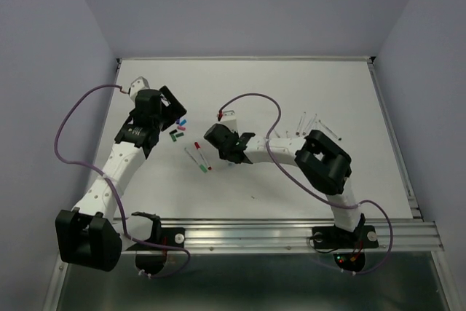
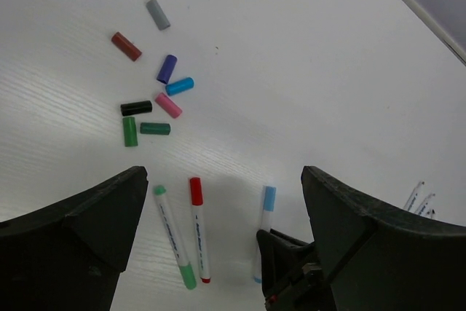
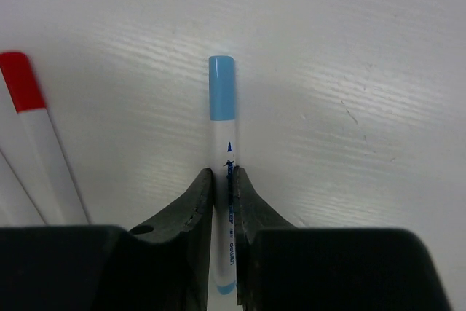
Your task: Open the pen caps
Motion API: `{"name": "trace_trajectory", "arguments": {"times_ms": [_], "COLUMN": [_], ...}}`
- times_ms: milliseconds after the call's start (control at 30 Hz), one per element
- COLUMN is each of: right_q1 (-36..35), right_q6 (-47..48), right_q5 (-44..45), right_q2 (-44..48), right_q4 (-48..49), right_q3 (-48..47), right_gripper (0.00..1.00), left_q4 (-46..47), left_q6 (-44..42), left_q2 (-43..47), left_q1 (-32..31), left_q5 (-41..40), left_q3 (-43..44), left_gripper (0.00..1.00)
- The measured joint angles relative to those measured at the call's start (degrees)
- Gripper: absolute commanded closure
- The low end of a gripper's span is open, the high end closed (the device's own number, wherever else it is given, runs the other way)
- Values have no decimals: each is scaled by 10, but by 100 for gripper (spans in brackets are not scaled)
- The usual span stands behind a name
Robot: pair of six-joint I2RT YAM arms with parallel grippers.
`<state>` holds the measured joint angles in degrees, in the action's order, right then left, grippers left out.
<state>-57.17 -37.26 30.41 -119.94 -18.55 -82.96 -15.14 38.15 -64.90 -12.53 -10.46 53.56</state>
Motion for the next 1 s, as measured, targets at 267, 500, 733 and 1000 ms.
{"name": "trace_trajectory", "arguments": {"times_ms": [267,500,733,1000], "right_q1": [35,58,57,57], "right_q6": [118,172,185,191], "right_q5": [-144,-251,-286,-292], "right_q2": [165,299,329,330], "right_q4": [118,225,293,317], "right_q3": [219,284,284,284], "right_gripper": [99,99,99,99], "left_q4": [98,169,226,246], "left_q6": [-17,-2,28,49], "left_q2": [-6,-9,-9,-27], "left_q1": [-2,-34,-80,-104], "left_q5": [187,290,312,310], "left_q3": [-59,-90,-90,-90], "left_gripper": [1,1,7,24]}}
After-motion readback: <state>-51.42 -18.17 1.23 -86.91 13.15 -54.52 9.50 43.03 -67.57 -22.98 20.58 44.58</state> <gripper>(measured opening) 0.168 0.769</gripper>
